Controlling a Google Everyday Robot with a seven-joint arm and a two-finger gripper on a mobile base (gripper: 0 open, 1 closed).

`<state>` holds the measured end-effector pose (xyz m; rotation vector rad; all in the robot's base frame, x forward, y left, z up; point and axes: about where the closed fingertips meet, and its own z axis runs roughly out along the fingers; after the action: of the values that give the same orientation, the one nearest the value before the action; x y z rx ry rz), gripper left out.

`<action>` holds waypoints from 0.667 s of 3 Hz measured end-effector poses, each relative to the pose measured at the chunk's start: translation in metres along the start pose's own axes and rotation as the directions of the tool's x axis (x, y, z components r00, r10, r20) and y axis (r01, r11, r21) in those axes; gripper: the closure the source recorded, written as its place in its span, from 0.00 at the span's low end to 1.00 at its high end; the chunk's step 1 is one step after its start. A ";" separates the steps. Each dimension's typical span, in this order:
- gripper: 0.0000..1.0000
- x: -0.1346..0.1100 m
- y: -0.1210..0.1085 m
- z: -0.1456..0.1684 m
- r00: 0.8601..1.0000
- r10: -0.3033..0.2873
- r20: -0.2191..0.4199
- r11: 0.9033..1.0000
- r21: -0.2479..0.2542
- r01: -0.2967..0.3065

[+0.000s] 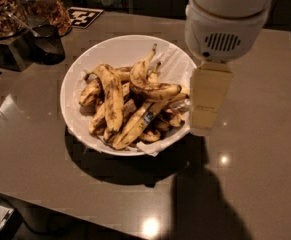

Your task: Pick banana from white bowl

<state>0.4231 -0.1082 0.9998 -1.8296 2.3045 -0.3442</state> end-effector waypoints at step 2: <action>0.00 -0.046 -0.001 -0.008 0.995 -0.095 0.005 0.993 0.075 0.094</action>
Offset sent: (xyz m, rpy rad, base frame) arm 0.0054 0.0297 -0.0030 -0.0525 -0.0126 0.0643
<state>0.4323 -0.0635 1.0077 -1.9036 2.1735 -0.4285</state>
